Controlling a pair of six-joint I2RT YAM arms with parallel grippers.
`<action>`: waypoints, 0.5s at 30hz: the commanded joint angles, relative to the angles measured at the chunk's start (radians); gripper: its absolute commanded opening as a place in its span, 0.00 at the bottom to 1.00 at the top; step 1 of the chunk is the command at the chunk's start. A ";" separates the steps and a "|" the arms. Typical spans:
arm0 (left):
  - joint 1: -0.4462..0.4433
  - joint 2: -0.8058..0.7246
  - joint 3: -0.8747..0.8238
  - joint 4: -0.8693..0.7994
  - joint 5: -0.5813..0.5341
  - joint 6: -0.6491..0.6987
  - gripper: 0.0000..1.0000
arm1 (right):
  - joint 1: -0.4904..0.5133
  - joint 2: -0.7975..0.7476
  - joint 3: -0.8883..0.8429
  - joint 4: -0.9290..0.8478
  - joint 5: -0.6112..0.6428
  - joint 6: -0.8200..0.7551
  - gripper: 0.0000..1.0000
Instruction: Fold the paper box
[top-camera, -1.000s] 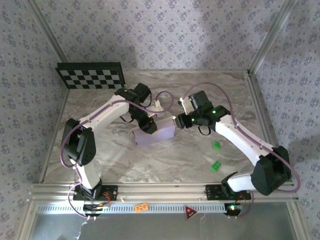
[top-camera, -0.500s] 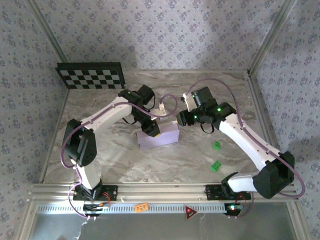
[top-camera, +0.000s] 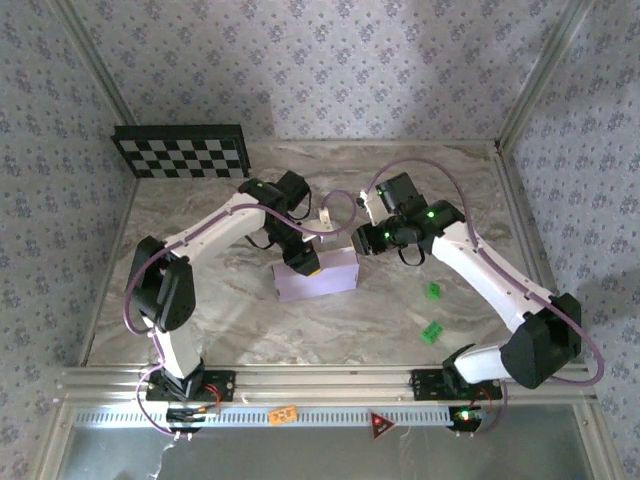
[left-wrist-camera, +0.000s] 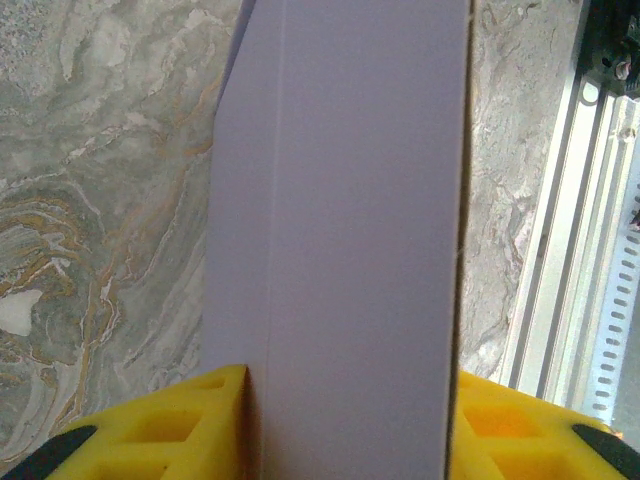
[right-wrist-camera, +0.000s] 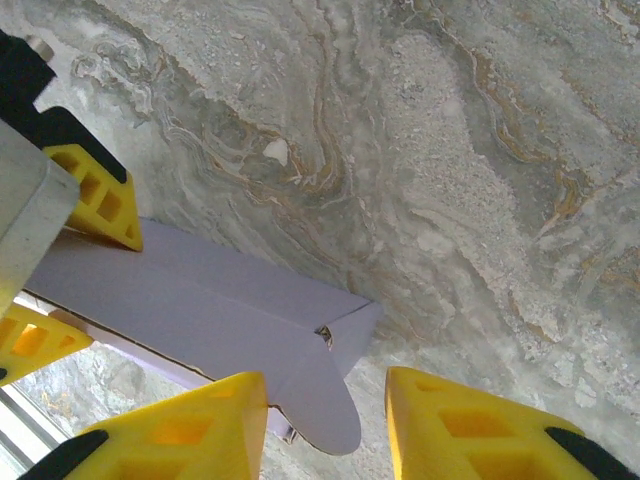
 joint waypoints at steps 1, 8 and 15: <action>-0.006 0.002 0.035 -0.019 0.037 0.026 0.41 | 0.018 -0.020 0.027 -0.046 0.013 0.003 0.39; -0.006 0.001 0.035 -0.020 0.035 0.026 0.41 | 0.029 -0.049 -0.014 -0.036 0.012 0.003 0.41; -0.008 0.000 0.041 -0.024 0.035 0.029 0.41 | 0.021 -0.017 -0.040 -0.026 0.000 -0.009 0.37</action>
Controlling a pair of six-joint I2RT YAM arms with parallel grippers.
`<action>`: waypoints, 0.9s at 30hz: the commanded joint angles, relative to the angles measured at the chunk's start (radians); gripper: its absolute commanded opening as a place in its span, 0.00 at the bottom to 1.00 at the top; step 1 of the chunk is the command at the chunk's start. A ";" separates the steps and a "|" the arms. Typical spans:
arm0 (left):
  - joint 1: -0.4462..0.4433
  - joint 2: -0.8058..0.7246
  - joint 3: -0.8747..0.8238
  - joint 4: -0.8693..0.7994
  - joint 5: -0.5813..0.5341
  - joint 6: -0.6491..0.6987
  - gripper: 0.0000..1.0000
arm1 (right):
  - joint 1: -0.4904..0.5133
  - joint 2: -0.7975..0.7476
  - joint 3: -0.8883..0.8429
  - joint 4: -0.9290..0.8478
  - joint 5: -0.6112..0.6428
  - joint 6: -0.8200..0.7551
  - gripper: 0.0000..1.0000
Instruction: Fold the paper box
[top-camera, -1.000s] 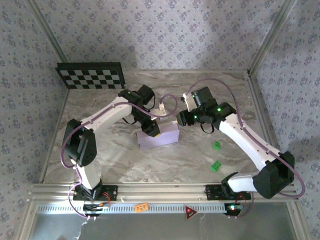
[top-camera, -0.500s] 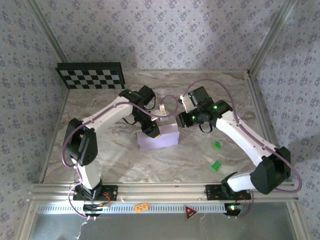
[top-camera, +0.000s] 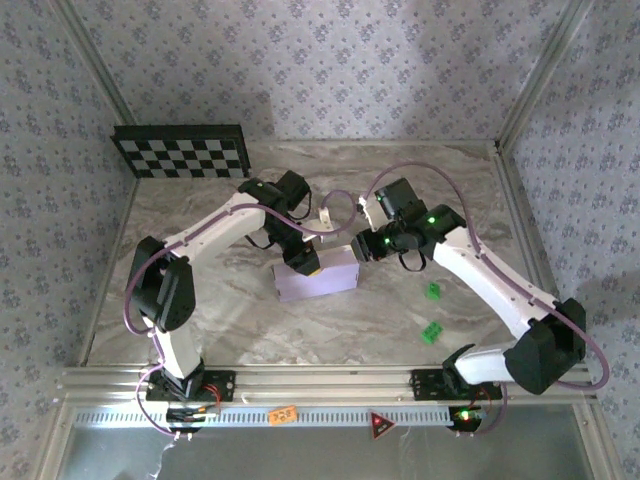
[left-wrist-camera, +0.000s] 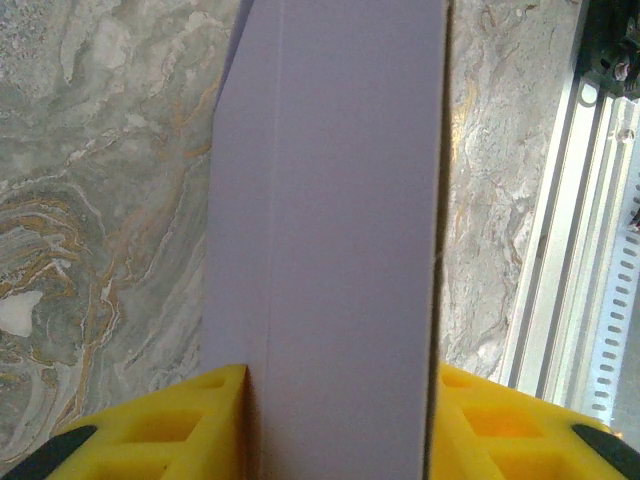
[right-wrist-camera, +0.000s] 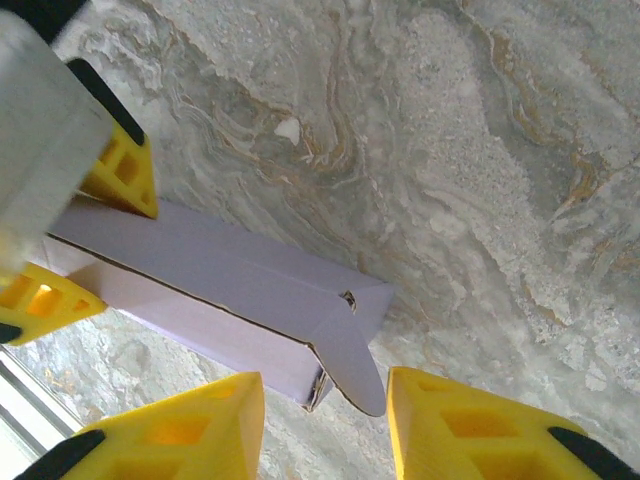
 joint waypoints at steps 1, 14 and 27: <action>-0.008 0.000 0.037 -0.021 0.031 0.027 0.41 | -0.004 0.021 -0.010 -0.012 -0.011 -0.011 0.36; -0.011 0.001 0.036 -0.015 0.028 0.022 0.41 | 0.008 0.024 0.005 -0.006 -0.028 0.011 0.15; -0.016 0.006 0.032 -0.013 0.028 0.021 0.41 | 0.125 0.047 0.029 0.001 0.079 0.212 0.11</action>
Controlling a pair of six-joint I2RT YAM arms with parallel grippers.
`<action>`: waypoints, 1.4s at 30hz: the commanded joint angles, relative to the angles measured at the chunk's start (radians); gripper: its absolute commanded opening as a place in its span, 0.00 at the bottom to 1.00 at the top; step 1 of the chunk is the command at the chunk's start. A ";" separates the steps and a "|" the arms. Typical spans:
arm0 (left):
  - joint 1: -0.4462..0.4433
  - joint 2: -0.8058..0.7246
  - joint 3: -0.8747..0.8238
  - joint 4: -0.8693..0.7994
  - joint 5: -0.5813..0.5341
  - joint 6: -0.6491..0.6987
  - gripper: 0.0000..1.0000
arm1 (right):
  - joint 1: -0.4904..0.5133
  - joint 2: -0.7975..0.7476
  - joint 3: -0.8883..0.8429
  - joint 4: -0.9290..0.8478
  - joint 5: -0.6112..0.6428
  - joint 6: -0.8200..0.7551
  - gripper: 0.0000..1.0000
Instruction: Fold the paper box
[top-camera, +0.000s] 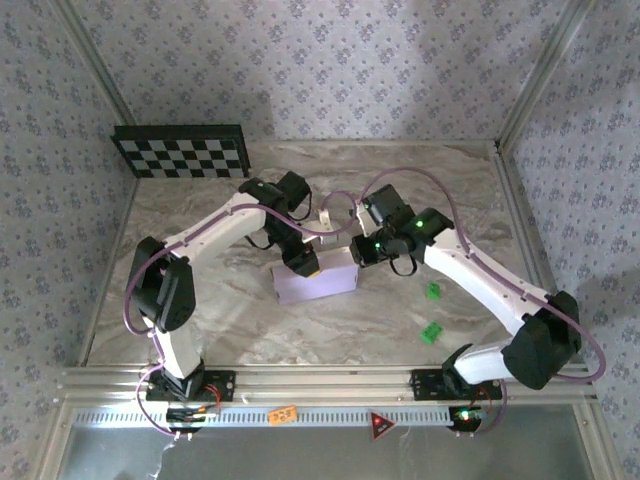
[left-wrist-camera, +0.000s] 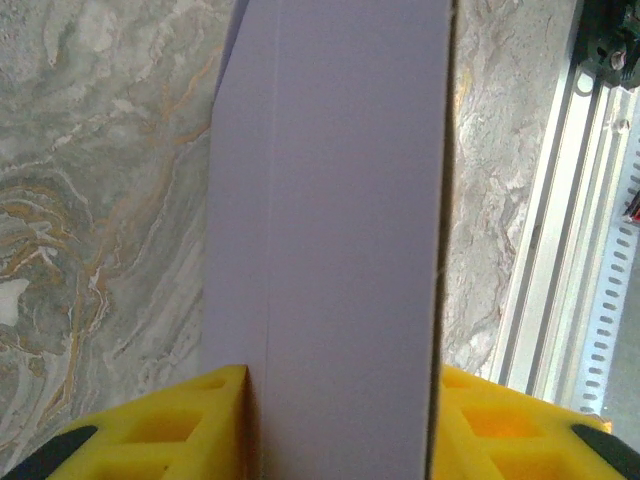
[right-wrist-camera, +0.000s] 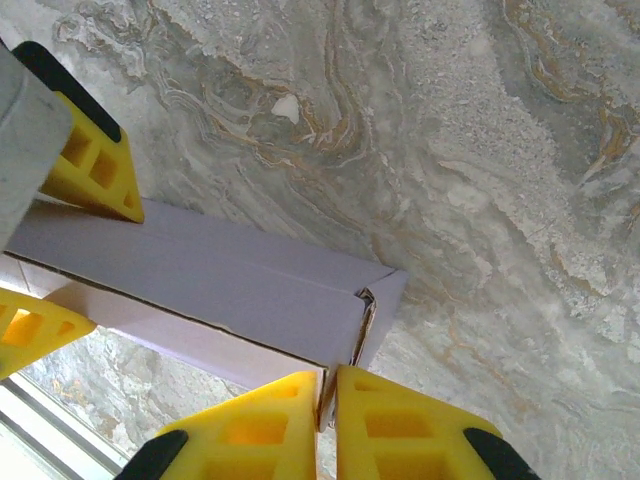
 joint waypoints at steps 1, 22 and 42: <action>-0.010 0.006 0.028 0.014 0.036 0.021 0.41 | 0.047 0.021 0.034 -0.005 0.024 0.079 0.11; -0.013 0.001 0.047 0.056 -0.072 -0.003 0.41 | 0.101 -0.028 -0.072 0.060 0.163 0.111 0.06; 0.032 -0.328 -0.093 0.194 -0.292 -0.328 0.68 | 0.073 -0.046 -0.076 0.045 0.191 0.232 0.06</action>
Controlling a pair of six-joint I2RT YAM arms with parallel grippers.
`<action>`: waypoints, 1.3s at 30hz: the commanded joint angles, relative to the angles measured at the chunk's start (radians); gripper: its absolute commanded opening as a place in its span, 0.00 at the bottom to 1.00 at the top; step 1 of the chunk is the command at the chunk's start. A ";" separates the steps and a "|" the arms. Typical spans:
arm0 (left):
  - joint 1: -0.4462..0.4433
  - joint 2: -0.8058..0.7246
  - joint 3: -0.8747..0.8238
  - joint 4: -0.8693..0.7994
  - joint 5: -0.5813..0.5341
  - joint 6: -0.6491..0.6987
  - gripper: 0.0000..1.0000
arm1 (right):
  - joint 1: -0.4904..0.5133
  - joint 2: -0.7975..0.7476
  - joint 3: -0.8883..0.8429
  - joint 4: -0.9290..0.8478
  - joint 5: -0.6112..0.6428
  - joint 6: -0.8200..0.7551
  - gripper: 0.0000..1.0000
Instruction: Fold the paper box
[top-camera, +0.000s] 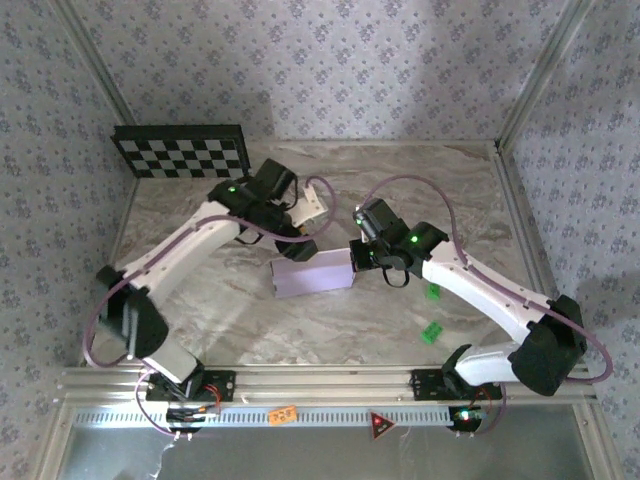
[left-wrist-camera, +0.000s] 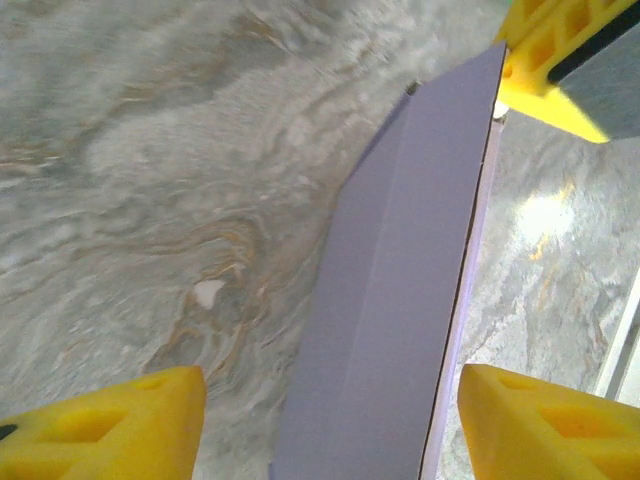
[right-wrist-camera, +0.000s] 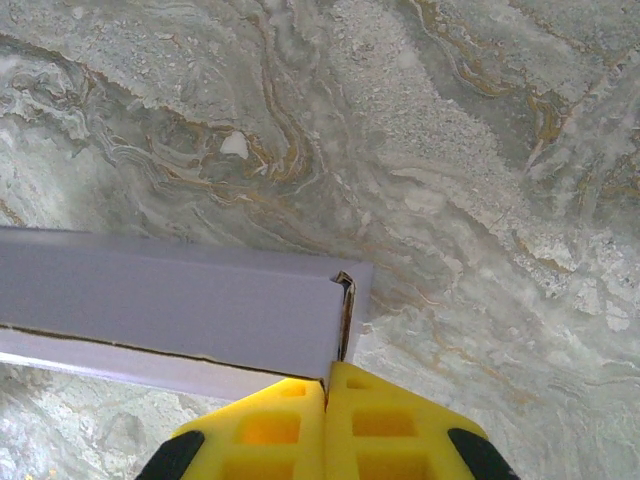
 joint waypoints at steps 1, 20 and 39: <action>0.023 -0.104 -0.047 -0.001 -0.095 -0.146 0.68 | -0.005 0.003 0.008 -0.041 0.002 0.034 0.06; 0.059 -0.331 -0.335 0.004 -0.099 -0.532 0.46 | -0.005 0.029 0.034 -0.043 0.005 0.048 0.07; 0.058 -0.302 -0.324 0.070 -0.023 -0.705 0.14 | 0.026 0.062 0.056 -0.051 0.002 0.058 0.07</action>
